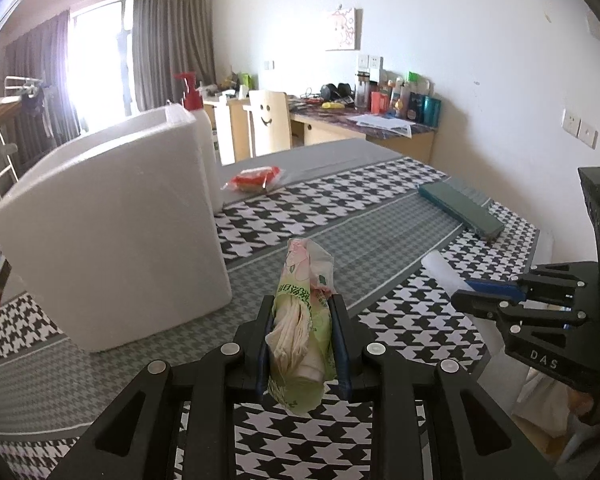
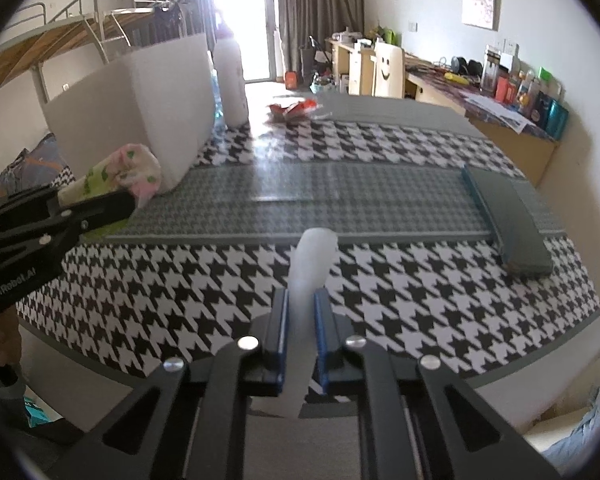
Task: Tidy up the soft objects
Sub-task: 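Close the right gripper on the white foam stick while the left gripper lifts the tissue pack, then carry the tissue pack and white foam stick over the white foam box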
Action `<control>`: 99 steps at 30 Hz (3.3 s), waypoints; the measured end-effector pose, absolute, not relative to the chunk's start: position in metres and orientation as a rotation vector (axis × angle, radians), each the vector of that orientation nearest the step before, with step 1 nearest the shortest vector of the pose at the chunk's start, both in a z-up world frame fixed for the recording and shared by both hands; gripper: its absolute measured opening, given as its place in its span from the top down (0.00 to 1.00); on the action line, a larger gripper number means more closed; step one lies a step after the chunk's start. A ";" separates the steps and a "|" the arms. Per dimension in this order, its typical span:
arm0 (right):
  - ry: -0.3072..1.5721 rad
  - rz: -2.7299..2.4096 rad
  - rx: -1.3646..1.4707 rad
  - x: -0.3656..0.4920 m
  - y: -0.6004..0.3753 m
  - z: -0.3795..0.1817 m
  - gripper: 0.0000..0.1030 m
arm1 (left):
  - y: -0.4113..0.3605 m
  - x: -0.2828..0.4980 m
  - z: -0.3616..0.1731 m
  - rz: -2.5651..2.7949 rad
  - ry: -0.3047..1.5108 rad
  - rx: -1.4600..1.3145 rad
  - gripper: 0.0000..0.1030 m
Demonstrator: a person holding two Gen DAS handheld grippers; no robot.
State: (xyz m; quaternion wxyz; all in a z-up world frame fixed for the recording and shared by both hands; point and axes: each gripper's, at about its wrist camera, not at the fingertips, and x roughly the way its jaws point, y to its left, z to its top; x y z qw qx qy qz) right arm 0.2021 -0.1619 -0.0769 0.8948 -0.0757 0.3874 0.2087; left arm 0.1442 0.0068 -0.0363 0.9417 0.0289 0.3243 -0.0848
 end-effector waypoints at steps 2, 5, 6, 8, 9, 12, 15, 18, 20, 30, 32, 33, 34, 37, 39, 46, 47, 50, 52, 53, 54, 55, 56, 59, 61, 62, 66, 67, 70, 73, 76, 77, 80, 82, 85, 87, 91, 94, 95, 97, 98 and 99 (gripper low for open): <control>0.785 0.441 -0.153 0.203 -0.160 -0.070 0.85 | 0.007 0.144 -0.032 -0.167 0.651 0.062 0.74; 0.761 0.450 -0.143 0.203 -0.159 -0.061 0.85 | 0.009 0.143 -0.024 -0.159 0.636 0.065 0.74; 0.753 0.454 -0.141 0.203 -0.158 -0.058 0.85 | 0.009 0.143 -0.023 -0.157 0.633 0.066 0.73; 0.738 0.465 -0.137 0.205 -0.157 -0.052 0.85 | 0.008 0.142 -0.019 -0.157 0.625 0.075 0.74; 0.732 0.467 -0.135 0.205 -0.156 -0.050 0.85 | 0.008 0.142 -0.017 -0.155 0.619 0.079 0.73; 0.712 0.479 -0.132 0.206 -0.154 -0.043 0.85 | 0.008 0.141 -0.010 -0.155 0.605 0.081 0.74; 0.691 0.489 -0.128 0.206 -0.152 -0.036 0.85 | 0.008 0.140 -0.002 -0.148 0.583 0.091 0.73; 0.672 0.498 -0.125 0.206 -0.150 -0.029 0.85 | 0.010 0.139 0.004 -0.144 0.568 0.093 0.74; 0.658 0.502 -0.121 0.207 -0.149 -0.025 0.85 | 0.010 0.139 0.009 -0.141 0.559 0.094 0.73; 0.592 0.545 -0.100 0.216 -0.140 -0.001 0.85 | 0.021 0.140 0.035 -0.129 0.510 0.094 0.73; 0.581 0.553 -0.100 0.218 -0.138 0.001 0.85 | 0.021 0.141 0.039 -0.113 0.498 0.107 0.73; 0.575 0.559 -0.097 0.220 -0.138 0.003 0.85 | 0.022 0.142 0.040 -0.109 0.496 0.107 0.73; 0.570 0.562 -0.092 0.222 -0.137 0.005 0.84 | 0.023 0.143 0.042 -0.109 0.495 0.103 0.73; 0.558 0.572 -0.086 0.224 -0.136 0.009 0.85 | 0.027 0.145 0.049 -0.100 0.479 0.103 0.73; 0.551 0.578 -0.087 0.226 -0.134 0.012 0.85 | 0.029 0.146 0.052 -0.098 0.471 0.106 0.74; 0.521 0.598 -0.073 0.235 -0.127 0.023 0.84 | 0.040 0.154 0.063 -0.082 0.444 0.092 0.74; 0.517 0.604 -0.071 0.236 -0.125 0.025 0.84 | 0.042 0.155 0.065 -0.079 0.440 0.091 0.74; 0.506 0.615 -0.071 0.240 -0.120 0.030 0.84 | 0.046 0.161 0.070 -0.065 0.432 0.082 0.74; 0.498 0.621 -0.072 0.243 -0.117 0.033 0.84 | 0.049 0.164 0.072 -0.056 0.427 0.075 0.73; 0.496 0.622 -0.073 0.244 -0.116 0.035 0.84 | 0.050 0.166 0.074 -0.050 0.421 0.073 0.73; 0.494 0.624 -0.073 0.244 -0.115 0.036 0.84 | 0.052 0.167 0.076 -0.048 0.419 0.072 0.74; 0.491 0.627 -0.077 0.246 -0.113 0.038 0.84 | 0.053 0.168 0.077 -0.047 0.419 0.071 0.74; 0.489 0.629 -0.078 0.247 -0.112 0.039 0.84 | 0.054 0.169 0.078 -0.044 0.414 0.072 0.73; 0.485 0.637 -0.076 0.250 -0.109 0.041 0.84 | 0.056 0.172 0.081 -0.035 0.404 0.076 0.73; 0.489 0.645 -0.069 0.253 -0.107 0.043 0.84 | 0.056 0.173 0.083 -0.030 0.402 0.075 0.73; 0.489 0.646 -0.069 0.254 -0.105 0.044 0.84 | 0.057 0.175 0.084 -0.025 0.400 0.076 0.73; 0.485 0.658 -0.066 0.256 -0.100 0.048 0.84 | 0.062 0.178 0.088 -0.004 0.390 0.077 0.73; 0.485 0.663 -0.065 0.257 -0.099 0.050 0.84 | 0.063 0.179 0.089 0.000 0.389 0.074 0.74; 0.479 0.672 -0.068 0.260 -0.093 0.054 0.84 | 0.067 0.183 0.091 0.019 0.385 0.068 0.73; 0.475 0.684 -0.068 0.263 -0.087 0.059 0.84 | 0.072 0.186 0.093 0.038 0.379 0.060 0.73; 0.472 0.699 -0.072 0.266 -0.081 0.063 0.84 | 0.079 0.189 0.096 0.057 0.378 0.050 0.73; 0.471 0.704 -0.076 0.267 -0.078 0.064 0.84 | 0.082 0.190 0.096 0.064 0.378 0.044 0.73; 0.471 0.717 -0.085 0.269 -0.072 0.067 0.84 | 0.085 0.193 0.096 0.087 0.378 0.033 0.74; 0.471 0.725 -0.091 0.270 -0.068 0.068 0.84 | 0.090 0.196 0.096 0.103 0.383 0.023 0.74; 0.471 0.738 -0.106 0.271 -0.059 0.070 0.84 | 0.096 0.200 0.095 0.134 0.388 0.011 0.74; 0.474 0.744 -0.113 0.271 -0.056 0.069 0.84 | 0.100 0.203 0.094 0.148 0.395 0.001 0.73; 0.484 0.774 -0.128 0.273 -0.048 0.070 0.84 | 0.107 0.210 0.087 0.179 0.415 -0.002 0.73; 0.486 0.785 -0.139 0.276 -0.045 0.071 0.84 | 0.114 0.215 0.082 0.189 0.436 -0.019 0.73; 0.487 0.787 -0.143 0.277 -0.044 0.071 0.84 | 0.115 0.217 0.080 0.188 0.442 -0.019 0.73; 0.490 0.792 -0.150 0.279 -0.041 0.070 0.84 | 0.118 0.222 0.075 0.191 0.460 -0.025 0.73; 0.492 0.793 -0.153 0.279 -0.039 0.069 0.84 | 0.120 0.224 0.073 0.193 0.468 -0.029 0.73; 0.495 0.793 -0.153 0.280 -0.038 0.068 0.84 | 0.121 0.225 0.071 0.192 0.471 -0.030 0.73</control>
